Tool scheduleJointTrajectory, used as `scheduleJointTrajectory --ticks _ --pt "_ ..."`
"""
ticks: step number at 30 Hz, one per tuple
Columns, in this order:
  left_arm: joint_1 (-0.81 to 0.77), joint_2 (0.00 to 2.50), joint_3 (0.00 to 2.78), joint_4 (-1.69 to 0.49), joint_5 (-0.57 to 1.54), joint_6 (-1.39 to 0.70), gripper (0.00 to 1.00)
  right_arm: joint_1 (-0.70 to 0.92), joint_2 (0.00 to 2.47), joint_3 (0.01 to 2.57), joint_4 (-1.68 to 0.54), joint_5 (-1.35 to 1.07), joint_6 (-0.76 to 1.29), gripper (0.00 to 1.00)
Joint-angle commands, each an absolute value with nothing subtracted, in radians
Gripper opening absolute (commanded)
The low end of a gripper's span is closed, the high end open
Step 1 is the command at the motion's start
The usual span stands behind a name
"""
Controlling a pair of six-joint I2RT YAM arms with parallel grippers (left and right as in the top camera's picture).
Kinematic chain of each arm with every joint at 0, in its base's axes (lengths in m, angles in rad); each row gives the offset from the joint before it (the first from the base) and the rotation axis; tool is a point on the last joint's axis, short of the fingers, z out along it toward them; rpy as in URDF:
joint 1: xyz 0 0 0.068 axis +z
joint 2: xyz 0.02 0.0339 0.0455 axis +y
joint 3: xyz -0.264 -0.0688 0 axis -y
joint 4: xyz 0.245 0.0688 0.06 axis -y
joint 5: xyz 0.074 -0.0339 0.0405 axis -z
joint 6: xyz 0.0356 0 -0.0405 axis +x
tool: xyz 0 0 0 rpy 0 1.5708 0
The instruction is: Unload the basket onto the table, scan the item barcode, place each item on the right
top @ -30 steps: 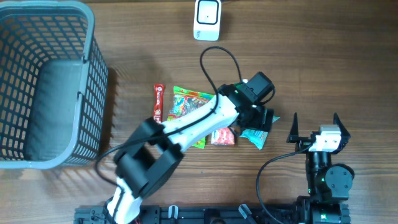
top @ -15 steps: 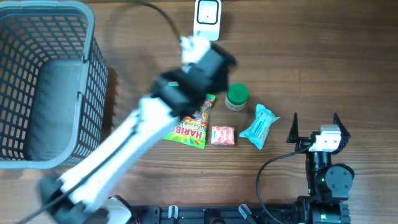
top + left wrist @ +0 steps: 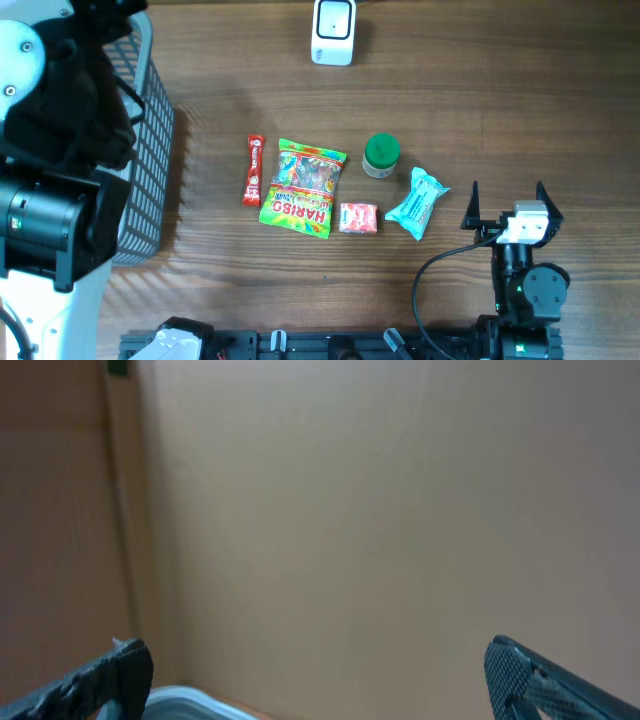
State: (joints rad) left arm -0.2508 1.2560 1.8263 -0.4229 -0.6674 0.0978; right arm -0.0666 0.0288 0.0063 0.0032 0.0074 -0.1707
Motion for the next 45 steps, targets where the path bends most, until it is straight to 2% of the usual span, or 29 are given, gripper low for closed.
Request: scheduleJointTrajectory --ticks 1,8,17,20,24,30,37,40,45 --pt "-0.239 1.235 1.832 -0.450 -0.708 0.214 1.00 -0.064 0.025 0.005 0.006 -0.001 -0.182 0.99" --pt "-0.239 1.034 1.756 -0.553 -0.588 0.104 1.00 -0.064 0.025 0.005 0.006 -0.001 -0.182 1.00" --pt "-0.239 0.626 1.374 -0.361 -0.430 0.096 1.00 -0.064 0.025 0.005 0.006 -0.001 -0.182 1.00" --pt "-0.239 0.476 1.345 -0.362 -0.302 0.096 1.00 -0.064 0.025 0.005 0.006 -0.001 -0.182 1.00" --pt "-0.204 0.352 1.345 -0.370 -0.302 0.096 1.00 -0.064 0.025 0.005 0.006 -0.001 -0.182 1.00" --pt "-0.092 0.300 1.345 -0.399 -0.283 0.096 1.00 -0.064 0.025 0.005 0.006 -0.001 -0.182 1.00" --pt "0.089 0.259 1.345 -0.530 0.034 0.095 1.00 -0.064 0.025 0.005 0.006 -0.001 -0.182 1.00" --pt "0.047 0.197 1.345 -0.555 0.175 0.096 1.00 -0.064 0.025 0.005 0.006 -0.001 -0.182 1.00" --pt "-0.025 0.072 1.338 -0.600 0.178 0.096 1.00 -0.064 0.025 0.005 0.006 -0.001 -0.182 1.00"
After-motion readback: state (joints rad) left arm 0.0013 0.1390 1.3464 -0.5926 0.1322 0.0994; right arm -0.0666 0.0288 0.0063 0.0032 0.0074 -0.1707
